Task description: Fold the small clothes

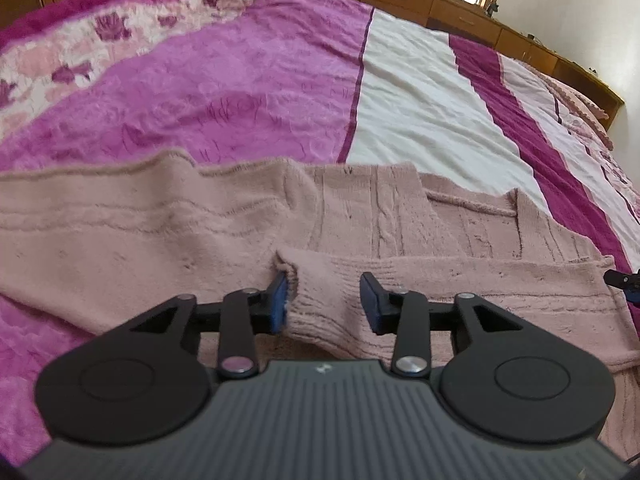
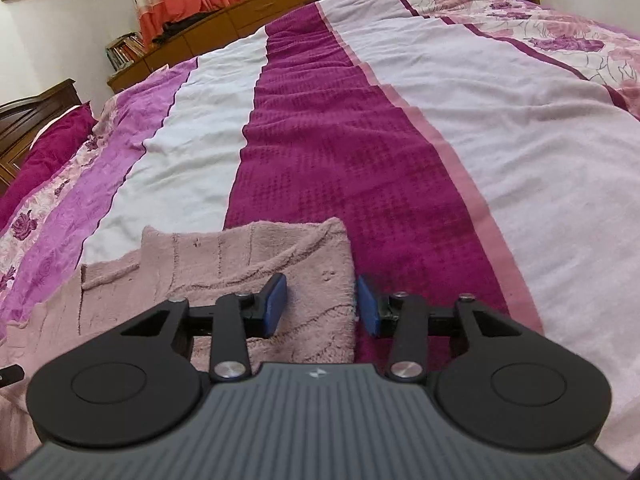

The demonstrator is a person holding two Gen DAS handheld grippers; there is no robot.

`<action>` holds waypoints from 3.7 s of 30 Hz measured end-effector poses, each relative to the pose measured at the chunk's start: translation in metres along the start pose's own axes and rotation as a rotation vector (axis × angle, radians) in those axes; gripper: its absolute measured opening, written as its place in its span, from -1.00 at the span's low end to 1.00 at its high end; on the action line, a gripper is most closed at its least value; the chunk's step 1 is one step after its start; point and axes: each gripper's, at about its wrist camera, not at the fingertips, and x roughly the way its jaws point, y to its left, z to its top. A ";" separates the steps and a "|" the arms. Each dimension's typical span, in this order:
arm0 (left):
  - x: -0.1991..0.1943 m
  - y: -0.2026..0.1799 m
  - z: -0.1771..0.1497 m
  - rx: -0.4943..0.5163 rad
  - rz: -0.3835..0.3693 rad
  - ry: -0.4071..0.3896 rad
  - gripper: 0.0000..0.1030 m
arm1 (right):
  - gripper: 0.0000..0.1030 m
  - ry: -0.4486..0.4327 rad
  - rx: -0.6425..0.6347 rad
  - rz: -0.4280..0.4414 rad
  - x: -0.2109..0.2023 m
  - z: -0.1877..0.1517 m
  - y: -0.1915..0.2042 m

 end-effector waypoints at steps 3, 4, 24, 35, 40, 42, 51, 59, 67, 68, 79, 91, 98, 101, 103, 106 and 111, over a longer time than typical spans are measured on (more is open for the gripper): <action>0.011 0.001 -0.002 -0.021 -0.018 0.000 -0.41 | -0.69 -0.016 -0.015 -0.014 0.000 -0.002 -0.002; 0.012 0.000 -0.001 -0.013 -0.030 -0.011 -0.66 | -0.79 -0.025 -0.017 -0.015 -0.001 -0.002 -0.003; 0.000 0.022 -0.009 0.112 0.117 -0.123 -0.06 | -0.84 -0.072 -0.044 -0.044 -0.023 -0.006 -0.013; -0.030 -0.007 -0.012 0.158 0.045 -0.111 -0.06 | -0.66 -0.034 -0.142 0.036 -0.095 -0.026 0.008; -0.026 -0.019 -0.024 0.184 0.040 -0.080 -0.06 | -0.67 -0.001 -0.226 0.100 -0.114 -0.051 0.033; -0.021 -0.020 -0.027 0.185 0.055 -0.060 -0.06 | -0.67 0.020 -0.234 0.103 -0.114 -0.060 0.038; -0.009 -0.010 -0.030 0.148 0.087 -0.022 0.11 | -0.60 0.060 -0.154 0.056 -0.093 -0.084 0.032; -0.029 -0.010 -0.028 0.133 0.099 -0.013 0.14 | 0.23 0.040 -0.160 0.113 -0.105 -0.083 0.042; -0.059 -0.002 -0.029 0.101 0.120 -0.019 0.34 | 0.30 0.022 -0.181 0.142 -0.128 -0.085 0.065; -0.063 -0.002 -0.030 0.110 0.127 -0.021 0.37 | 0.30 0.021 -0.179 0.148 -0.131 -0.085 0.068; -0.098 0.009 -0.032 0.090 0.134 -0.020 0.46 | 0.31 0.024 -0.150 0.225 -0.156 -0.095 0.103; -0.122 0.062 -0.027 -0.037 0.249 -0.036 0.46 | 0.31 0.071 -0.167 0.233 -0.151 -0.123 0.125; -0.118 0.099 -0.023 -0.127 0.337 -0.044 0.46 | 0.31 0.088 -0.175 0.211 -0.142 -0.133 0.127; -0.113 0.112 -0.020 -0.156 0.365 -0.031 0.46 | 0.31 0.097 -0.175 0.193 -0.137 -0.137 0.127; -0.110 0.120 -0.017 -0.174 0.376 -0.027 0.46 | 0.31 0.102 -0.178 0.185 -0.134 -0.139 0.127; -0.105 0.130 -0.014 -0.200 0.379 -0.021 0.46 | 0.31 0.104 -0.184 0.170 -0.132 -0.142 0.128; -0.093 0.142 -0.010 -0.207 0.426 -0.035 0.46 | 0.31 0.108 -0.169 0.154 -0.128 -0.144 0.127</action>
